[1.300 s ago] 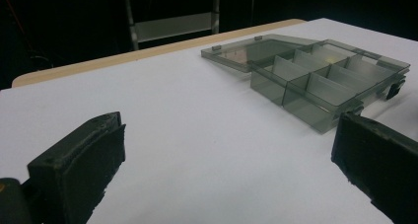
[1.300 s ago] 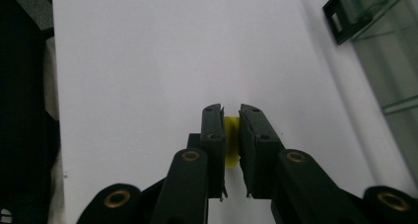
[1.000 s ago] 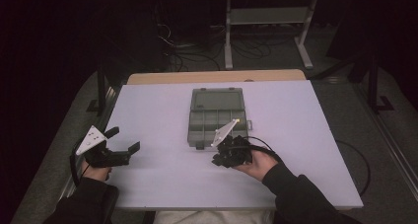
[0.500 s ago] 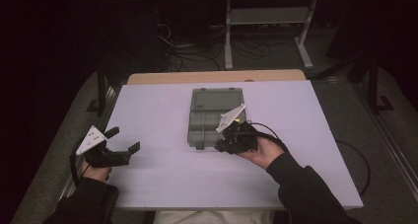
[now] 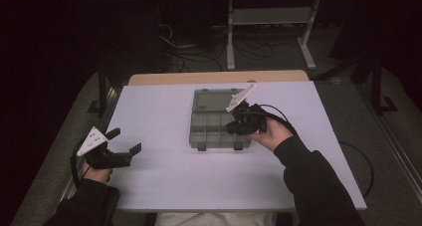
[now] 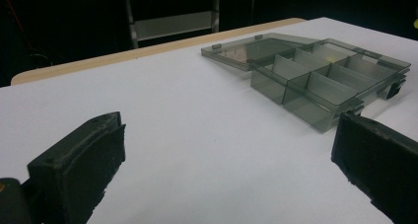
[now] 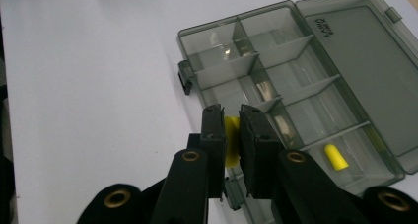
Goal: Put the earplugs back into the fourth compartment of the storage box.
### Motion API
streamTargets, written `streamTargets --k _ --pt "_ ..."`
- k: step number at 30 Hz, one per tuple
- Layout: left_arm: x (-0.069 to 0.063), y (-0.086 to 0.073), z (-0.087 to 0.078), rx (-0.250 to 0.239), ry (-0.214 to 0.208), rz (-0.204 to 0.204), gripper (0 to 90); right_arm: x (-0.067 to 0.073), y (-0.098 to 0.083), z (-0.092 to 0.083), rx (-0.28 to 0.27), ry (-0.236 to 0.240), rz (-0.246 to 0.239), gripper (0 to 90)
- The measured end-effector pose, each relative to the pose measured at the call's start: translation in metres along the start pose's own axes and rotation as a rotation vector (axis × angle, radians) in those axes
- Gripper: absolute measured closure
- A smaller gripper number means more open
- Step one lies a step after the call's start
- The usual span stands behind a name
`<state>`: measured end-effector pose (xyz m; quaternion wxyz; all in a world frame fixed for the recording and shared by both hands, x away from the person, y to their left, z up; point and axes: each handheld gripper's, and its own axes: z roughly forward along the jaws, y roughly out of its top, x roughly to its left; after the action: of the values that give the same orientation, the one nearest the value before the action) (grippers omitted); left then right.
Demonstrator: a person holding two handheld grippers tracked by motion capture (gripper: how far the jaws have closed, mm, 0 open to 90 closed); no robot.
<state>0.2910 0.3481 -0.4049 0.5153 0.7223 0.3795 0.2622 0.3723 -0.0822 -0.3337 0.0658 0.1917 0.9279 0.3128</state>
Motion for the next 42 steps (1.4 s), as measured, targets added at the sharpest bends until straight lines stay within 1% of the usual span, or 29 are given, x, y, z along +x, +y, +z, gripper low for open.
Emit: streamTargets --k 2,3,5,9,10,11,12,13,14,15,16,19,24,25,26,28,30,31,32,37,42 --pt "0.0 0.0 0.0 -0.001 0.0 0.0 0.0 -0.005 0.001 -0.001 0.004 -0.002 0.008 79.8" --pt "0.0 0.0 0.0 -0.001 0.0 0.0 0.0 -0.005 0.001 -0.001 0.004 -0.002 0.008 79.8" --pt "0.0 0.0 0.0 -0.001 0.0 0.0 0.0 -0.012 0.003 -0.002 0.015 -0.013 0.013 79.9" --pt "0.0 0.0 0.0 0.0 0.0 0.0 0.0 -0.018 0.006 -0.003 0.026 -0.024 0.028 79.8" --pt "0.0 0.0 0.0 -0.001 -0.001 -0.001 0.0 -0.021 0.007 -0.003 0.028 -0.033 0.033 79.8" --pt "0.0 0.0 0.0 0.0 -0.003 -0.002 0.0 -0.021 0.007 -0.003 0.028 -0.033 0.033 79.8" --pt "0.0 0.0 0.0 0.0 -0.005 -0.002 0.0 -0.025 0.009 -0.002 0.03 -0.041 0.04 79.8" --pt "0.0 0.0 0.0 0.0 -0.005 -0.002 0.0 -0.025 0.009 -0.002 0.03 -0.041 0.04 79.8" --pt "0.0 0.0 0.0 -0.001 -0.005 -0.002 0.0 -0.03 0.01 0.0 0.036 -0.045 0.049 79.8" --pt "0.0 0.0 0.0 0.0 -0.004 -0.002 0.0 -0.03 0.01 0.0 0.036 -0.045 0.049 79.8" --pt "0.0 0.0 0.0 0.0 -0.004 -0.002 0.0 -0.034 0.011 0.003 0.046 -0.048 0.059 79.8" --pt "0.0 0.0 0.0 0.0 -0.002 -0.002 0.0 -0.04 0.011 0.008 0.058 -0.053 0.068 79.8" --pt "0.0 0.0 0.0 0.0 -0.003 -0.002 0.0 -0.052 0.007 0.014 0.065 -0.084 0.093 79.8" --pt "0.0 0.0 0.0 0.0 -0.003 -0.002 0.0 -0.052 0.007 0.014 0.065 -0.084 0.093 79.8" --pt "0.0 0.0 0.0 0.001 -0.003 -0.002 0.0 -0.058 0.005 0.016 0.064 -0.091 0.109 79.8" --pt "0.0 0.0 0.0 0.0 -0.003 -0.003 0.0 -0.063 0.002 0.018 0.062 -0.095 0.127 79.9" --pt "0.0 0.0 0.0 0.0 -0.003 -0.003 0.0 -0.068 0.0 0.021 0.064 -0.099 0.141 79.9" --pt "0.0 0.0 0.0 0.0 -0.003 -0.003 0.0 -0.068 0.0 0.021 0.064 -0.099 0.141 79.9" --pt "0.0 0.0 0.0 0.0 -0.003 -0.002 0.0 -0.072 -0.002 0.023 0.071 -0.103 0.149 79.8" --pt "0.0 0.0 0.0 0.0 -0.003 -0.003 0.0 -0.077 -0.004 0.029 0.079 -0.105 0.162 79.9" --pt "0.0 0.0 0.0 0.0 -0.004 -0.003 0.0 -0.086 -0.009 0.038 0.094 -0.11 0.191 79.9"
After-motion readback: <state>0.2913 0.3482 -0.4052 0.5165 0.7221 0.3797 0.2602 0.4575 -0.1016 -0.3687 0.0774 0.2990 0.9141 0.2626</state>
